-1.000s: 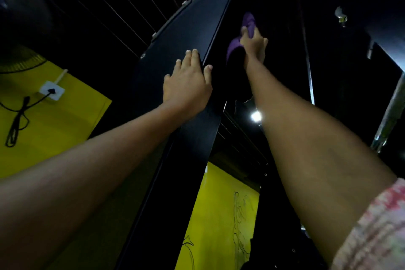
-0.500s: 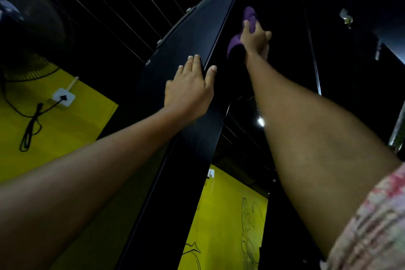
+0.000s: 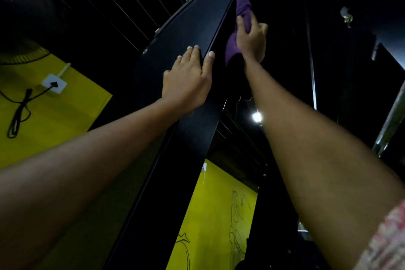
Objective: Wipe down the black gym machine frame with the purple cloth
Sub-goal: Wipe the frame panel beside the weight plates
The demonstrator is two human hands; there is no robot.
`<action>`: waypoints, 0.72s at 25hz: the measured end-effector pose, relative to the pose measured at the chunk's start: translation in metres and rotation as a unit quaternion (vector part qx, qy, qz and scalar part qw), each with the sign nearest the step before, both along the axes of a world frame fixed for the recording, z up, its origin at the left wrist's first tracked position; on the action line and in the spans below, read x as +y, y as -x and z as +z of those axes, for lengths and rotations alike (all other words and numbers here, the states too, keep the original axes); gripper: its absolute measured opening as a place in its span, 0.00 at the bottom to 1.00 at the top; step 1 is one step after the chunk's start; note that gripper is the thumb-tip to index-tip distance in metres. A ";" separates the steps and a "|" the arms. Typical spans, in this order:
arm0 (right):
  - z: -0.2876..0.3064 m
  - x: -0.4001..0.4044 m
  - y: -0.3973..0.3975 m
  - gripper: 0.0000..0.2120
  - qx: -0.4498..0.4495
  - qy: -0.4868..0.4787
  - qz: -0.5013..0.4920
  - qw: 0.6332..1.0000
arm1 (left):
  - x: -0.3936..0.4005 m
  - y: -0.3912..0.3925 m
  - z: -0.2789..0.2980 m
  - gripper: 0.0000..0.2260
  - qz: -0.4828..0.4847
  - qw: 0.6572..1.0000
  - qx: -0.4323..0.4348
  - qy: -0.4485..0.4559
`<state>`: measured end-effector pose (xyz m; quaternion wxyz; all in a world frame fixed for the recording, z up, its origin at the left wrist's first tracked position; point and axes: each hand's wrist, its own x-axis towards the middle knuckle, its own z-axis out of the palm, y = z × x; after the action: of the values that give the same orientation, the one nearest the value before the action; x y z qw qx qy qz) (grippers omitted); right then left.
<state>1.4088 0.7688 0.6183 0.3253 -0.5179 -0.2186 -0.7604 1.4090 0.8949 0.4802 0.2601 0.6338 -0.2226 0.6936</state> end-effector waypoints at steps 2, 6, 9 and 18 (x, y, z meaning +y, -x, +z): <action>0.003 0.001 0.002 0.23 0.042 -0.024 0.006 0.999 | 0.001 0.001 -0.001 0.24 -0.062 0.998 -0.011 0.010; -0.025 0.015 0.004 0.23 0.002 -0.013 -0.004 1.000 | 0.012 -0.009 0.004 0.21 -0.248 0.968 -0.028 0.029; -0.062 0.031 -0.005 0.22 -0.061 0.009 0.027 0.998 | 0.021 -0.023 0.008 0.22 -0.355 0.934 -0.010 0.046; -0.183 0.070 -0.031 0.23 -0.109 0.027 0.043 0.993 | 0.053 -0.042 -0.034 0.25 -0.343 0.933 -0.041 -0.095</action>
<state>1.4401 0.8392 0.4350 0.3176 -0.4305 -0.2953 -0.7916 1.4515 0.9475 0.4464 0.4116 0.5112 -0.5020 0.5633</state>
